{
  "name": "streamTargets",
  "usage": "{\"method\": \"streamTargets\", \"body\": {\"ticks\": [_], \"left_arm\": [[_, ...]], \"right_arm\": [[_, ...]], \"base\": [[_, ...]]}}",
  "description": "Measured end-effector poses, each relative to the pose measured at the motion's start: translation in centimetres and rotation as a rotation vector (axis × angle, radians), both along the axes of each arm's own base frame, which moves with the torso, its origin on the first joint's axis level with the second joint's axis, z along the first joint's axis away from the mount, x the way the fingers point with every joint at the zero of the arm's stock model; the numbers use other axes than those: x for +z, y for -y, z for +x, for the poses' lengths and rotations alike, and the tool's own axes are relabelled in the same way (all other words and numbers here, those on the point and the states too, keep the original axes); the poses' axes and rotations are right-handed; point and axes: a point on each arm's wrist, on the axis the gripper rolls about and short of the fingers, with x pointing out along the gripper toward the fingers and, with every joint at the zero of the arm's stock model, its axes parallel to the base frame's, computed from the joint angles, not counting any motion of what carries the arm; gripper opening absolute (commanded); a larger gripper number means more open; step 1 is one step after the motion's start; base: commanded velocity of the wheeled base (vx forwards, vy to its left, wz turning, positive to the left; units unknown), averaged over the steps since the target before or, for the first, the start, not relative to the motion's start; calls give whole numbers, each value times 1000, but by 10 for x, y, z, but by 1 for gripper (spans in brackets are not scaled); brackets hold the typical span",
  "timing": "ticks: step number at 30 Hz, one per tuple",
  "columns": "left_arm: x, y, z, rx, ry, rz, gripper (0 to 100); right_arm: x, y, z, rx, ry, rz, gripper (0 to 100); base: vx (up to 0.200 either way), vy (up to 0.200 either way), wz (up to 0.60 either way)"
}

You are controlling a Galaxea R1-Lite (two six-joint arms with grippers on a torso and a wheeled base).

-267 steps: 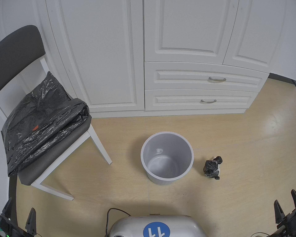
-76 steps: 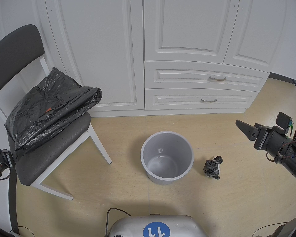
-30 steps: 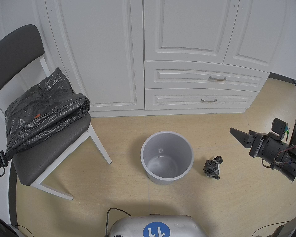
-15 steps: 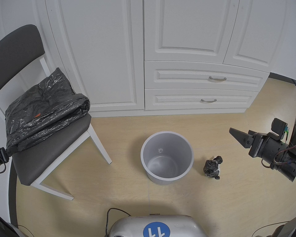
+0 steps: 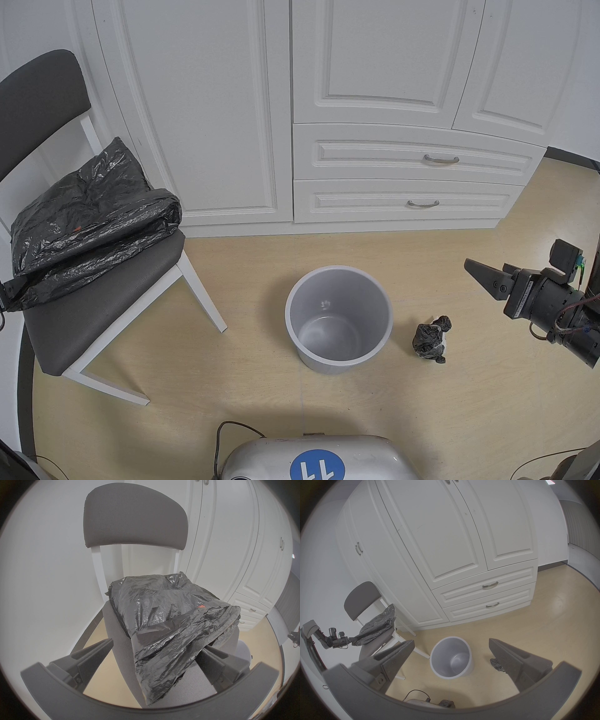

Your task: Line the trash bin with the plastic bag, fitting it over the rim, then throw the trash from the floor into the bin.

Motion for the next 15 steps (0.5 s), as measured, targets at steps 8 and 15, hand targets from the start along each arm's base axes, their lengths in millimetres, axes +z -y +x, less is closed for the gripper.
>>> {"method": "streamTargets", "body": {"ticks": [8, 15], "left_arm": [[-12, -7, 5, -12, -30, 36, 100], [-19, -8, 6, -41, -58, 110, 100]], "right_arm": [[0, 0, 0, 0, -1, -1, 100], [0, 0, 0, 3, 0, -2, 100]], "base": [[0, 0, 0], [0, 0, 0]]}}
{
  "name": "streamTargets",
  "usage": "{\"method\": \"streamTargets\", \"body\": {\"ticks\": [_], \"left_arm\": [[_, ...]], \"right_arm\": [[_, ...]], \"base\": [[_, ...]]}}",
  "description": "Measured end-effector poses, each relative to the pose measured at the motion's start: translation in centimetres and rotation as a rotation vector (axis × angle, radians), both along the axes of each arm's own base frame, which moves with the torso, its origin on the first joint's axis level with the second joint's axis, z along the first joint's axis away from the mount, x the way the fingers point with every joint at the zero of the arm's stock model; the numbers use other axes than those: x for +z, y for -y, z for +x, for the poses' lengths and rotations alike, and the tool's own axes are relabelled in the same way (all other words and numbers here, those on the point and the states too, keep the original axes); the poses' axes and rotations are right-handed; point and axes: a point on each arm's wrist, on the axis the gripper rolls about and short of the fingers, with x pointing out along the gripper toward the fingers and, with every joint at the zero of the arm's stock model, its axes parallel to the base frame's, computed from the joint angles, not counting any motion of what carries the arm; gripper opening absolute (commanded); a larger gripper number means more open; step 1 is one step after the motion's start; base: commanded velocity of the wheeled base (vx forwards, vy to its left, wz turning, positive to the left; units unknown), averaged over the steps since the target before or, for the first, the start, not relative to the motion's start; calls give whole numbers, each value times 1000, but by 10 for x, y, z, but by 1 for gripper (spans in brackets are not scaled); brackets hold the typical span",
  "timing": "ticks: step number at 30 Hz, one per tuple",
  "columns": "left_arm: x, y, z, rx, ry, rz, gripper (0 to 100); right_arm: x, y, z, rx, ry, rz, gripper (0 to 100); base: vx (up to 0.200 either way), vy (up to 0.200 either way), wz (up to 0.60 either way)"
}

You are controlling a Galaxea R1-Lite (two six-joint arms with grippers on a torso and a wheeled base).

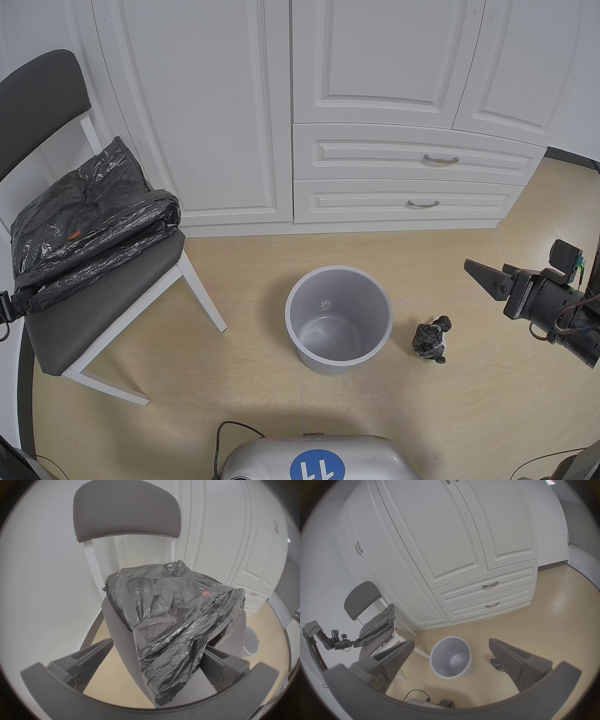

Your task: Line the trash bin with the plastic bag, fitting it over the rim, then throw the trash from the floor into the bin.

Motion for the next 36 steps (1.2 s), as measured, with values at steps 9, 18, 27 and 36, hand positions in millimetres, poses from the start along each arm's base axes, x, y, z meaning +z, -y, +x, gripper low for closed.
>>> {"method": "streamTargets", "body": {"ticks": [9, 18, 27, 36], "left_arm": [[9, 2, 9, 11, 40, 88, 100], [11, 12, 21, -29, 45, 99, 0], [9, 16, 24, -45, 42, 89, 0], [12, 31, 14, -58, 57, 63, 0]], "right_arm": [[2, -2, -3, 15, 10, 5, 100], [6, 0, -7, 17, 28, 12, 100], [7, 0, -9, 22, 31, 14, 100], [6, -1, -10, 29, 28, 13, 100]], "base": [[0, 0, 0], [0, 0, 0], [0, 0, 0], [0, 0, 0]]}}
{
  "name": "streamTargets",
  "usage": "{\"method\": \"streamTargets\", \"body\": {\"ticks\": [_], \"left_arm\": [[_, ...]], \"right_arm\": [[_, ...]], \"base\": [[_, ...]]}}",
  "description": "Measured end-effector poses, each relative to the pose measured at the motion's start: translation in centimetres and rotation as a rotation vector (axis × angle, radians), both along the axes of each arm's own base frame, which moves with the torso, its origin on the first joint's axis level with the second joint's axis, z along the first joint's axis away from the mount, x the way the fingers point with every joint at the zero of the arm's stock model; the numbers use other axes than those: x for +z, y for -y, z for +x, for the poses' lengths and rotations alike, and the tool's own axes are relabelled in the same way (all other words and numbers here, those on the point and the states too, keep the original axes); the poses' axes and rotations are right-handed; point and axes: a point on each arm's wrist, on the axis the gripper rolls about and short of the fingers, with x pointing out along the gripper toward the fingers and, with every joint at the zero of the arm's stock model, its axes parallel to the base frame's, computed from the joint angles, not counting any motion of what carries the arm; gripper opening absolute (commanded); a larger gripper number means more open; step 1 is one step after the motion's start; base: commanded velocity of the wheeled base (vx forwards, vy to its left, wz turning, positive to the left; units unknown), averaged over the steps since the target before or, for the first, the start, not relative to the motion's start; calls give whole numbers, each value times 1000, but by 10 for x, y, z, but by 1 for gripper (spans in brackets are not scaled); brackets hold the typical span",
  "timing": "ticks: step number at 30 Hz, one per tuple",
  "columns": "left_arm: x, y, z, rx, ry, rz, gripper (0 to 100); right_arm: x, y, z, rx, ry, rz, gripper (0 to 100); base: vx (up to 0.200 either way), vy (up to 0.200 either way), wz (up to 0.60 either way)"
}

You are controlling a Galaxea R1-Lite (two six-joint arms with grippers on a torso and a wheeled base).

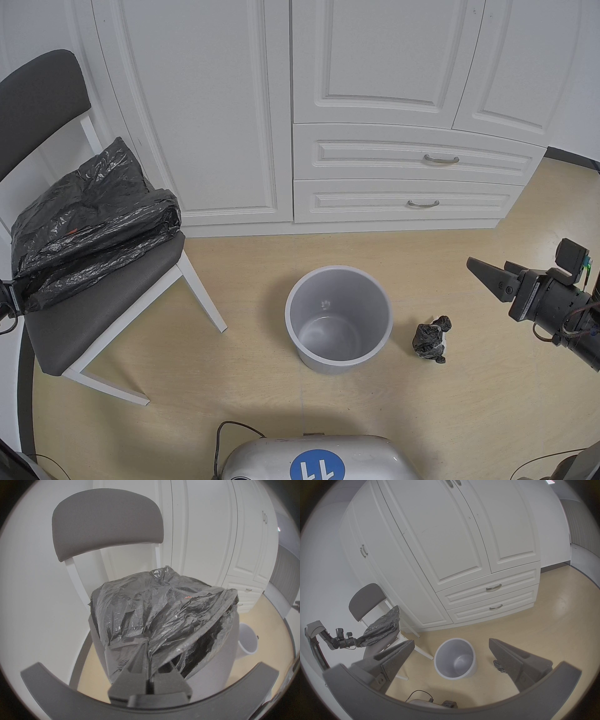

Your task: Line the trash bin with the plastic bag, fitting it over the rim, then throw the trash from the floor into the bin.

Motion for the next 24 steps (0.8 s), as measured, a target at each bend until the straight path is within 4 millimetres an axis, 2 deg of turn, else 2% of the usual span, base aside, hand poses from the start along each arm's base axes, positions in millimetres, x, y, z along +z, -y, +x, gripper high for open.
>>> {"method": "streamTargets", "body": {"ticks": [5, 11, 17, 24], "left_arm": [[15, 27, -1, -41, 56, -130, 0], [47, 84, -6, -211, 150, -268, 0], [70, 140, -21, -432, 214, -303, 0], [83, 186, -43, -617, 263, -331, 0]], "right_arm": [[-1, -3, -1, 12, -2, -2, 100], [-2, -7, -2, 29, -5, -4, 100], [-2, -10, -4, 46, -6, -5, 100], [-4, -14, -7, 73, -15, -9, 100]], "base": [[0, 0, 0], [0, 0, 0], [0, 0, 0], [0, 0, 0]]}}
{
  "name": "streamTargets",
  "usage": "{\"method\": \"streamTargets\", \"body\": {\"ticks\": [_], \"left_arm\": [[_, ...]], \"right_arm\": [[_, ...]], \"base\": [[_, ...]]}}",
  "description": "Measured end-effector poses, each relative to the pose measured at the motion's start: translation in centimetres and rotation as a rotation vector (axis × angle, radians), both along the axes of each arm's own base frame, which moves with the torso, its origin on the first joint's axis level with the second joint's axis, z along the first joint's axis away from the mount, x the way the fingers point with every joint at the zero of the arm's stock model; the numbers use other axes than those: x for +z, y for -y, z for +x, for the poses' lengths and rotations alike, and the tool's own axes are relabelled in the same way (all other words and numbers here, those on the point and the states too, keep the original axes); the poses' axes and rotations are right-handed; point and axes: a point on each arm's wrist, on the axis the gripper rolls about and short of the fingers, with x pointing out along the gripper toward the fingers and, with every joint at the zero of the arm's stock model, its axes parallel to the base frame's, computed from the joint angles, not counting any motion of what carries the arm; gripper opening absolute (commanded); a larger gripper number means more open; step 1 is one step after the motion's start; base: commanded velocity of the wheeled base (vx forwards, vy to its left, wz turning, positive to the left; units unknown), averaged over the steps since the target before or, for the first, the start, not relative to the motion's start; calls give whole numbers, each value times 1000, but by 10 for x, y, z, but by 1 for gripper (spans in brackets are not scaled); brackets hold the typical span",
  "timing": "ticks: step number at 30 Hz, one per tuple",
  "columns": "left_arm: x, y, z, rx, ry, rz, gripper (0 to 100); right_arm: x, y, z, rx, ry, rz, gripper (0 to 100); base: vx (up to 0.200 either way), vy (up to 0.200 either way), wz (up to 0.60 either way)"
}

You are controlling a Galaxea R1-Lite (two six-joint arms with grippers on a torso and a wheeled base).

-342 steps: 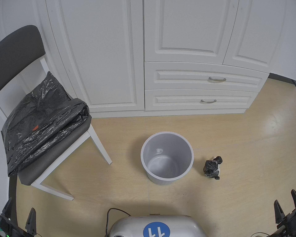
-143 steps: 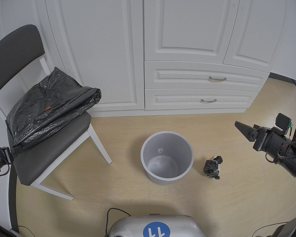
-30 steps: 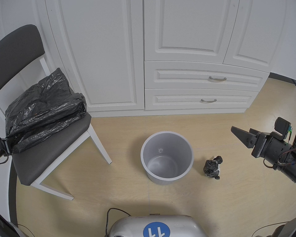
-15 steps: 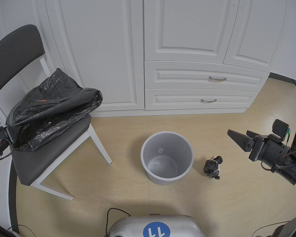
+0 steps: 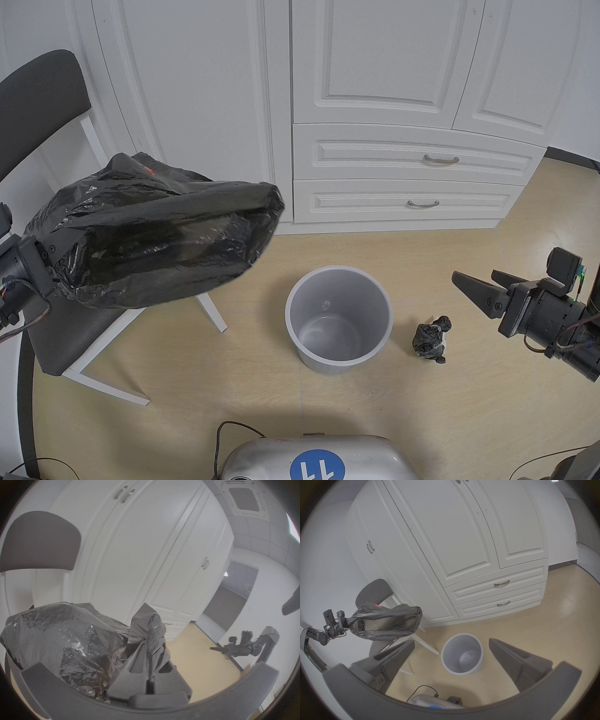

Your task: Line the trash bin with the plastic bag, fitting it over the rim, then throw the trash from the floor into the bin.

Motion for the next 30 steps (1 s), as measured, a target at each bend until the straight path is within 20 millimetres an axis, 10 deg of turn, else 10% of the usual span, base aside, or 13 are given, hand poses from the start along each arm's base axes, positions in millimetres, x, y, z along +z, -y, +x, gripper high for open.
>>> {"method": "streamTargets", "body": {"ticks": [30], "left_arm": [[29, 47, -32, -258, 81, -133, 0]], "right_arm": [[-42, -51, -13, 233, -187, -47, 100]], "base": [[0, 0, 0]]}}
